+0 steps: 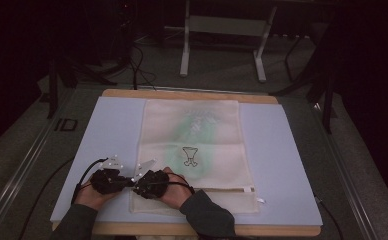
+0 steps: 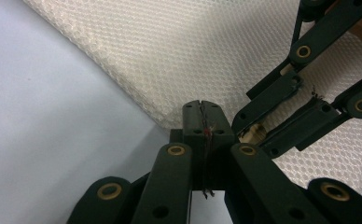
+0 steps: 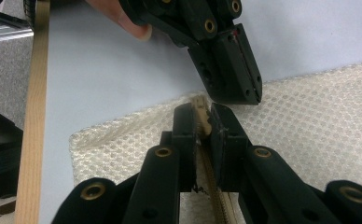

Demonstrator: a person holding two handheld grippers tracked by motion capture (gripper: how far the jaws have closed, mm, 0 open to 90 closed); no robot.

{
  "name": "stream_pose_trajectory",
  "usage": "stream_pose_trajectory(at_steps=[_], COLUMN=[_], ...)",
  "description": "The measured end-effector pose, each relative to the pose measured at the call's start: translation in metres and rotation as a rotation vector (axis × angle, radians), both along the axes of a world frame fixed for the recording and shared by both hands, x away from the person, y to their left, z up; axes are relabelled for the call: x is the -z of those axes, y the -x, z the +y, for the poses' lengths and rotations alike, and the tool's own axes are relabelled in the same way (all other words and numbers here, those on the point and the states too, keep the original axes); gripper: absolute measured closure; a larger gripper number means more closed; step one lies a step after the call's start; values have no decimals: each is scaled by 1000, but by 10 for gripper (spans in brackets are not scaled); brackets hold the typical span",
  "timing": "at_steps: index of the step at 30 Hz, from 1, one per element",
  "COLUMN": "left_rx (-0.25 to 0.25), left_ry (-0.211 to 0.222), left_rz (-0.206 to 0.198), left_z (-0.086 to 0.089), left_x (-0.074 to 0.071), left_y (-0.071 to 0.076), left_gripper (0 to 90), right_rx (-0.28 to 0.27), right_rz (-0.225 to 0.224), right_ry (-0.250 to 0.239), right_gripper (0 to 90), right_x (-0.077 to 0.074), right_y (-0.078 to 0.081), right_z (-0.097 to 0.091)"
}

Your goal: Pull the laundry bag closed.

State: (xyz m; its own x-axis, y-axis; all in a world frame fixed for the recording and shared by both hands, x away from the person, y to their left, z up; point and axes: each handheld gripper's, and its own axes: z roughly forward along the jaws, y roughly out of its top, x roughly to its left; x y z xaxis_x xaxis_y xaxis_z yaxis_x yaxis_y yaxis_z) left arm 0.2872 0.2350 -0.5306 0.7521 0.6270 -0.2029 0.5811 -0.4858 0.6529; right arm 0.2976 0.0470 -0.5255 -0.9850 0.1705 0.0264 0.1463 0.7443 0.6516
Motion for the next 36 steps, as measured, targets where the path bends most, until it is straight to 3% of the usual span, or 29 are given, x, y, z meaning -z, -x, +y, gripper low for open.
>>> stream_pose_trajectory(at_steps=[8,12,36], left_rx=[10,15,13], left_ry=[-29,-39,-33], left_rz=[-12,-12,-6], left_z=[-3,-3,-3], left_x=[-1,-1,-1], left_y=[1,0,0], left_gripper=[900,900,900], right_rx=[-7,-19,-34], right_rz=[-6,-29,-87], right_ry=[3,29,85], right_gripper=[815,818,820], right_x=[0,-2,-6], right_y=[0,2,8], right_z=[-1,0,-2])
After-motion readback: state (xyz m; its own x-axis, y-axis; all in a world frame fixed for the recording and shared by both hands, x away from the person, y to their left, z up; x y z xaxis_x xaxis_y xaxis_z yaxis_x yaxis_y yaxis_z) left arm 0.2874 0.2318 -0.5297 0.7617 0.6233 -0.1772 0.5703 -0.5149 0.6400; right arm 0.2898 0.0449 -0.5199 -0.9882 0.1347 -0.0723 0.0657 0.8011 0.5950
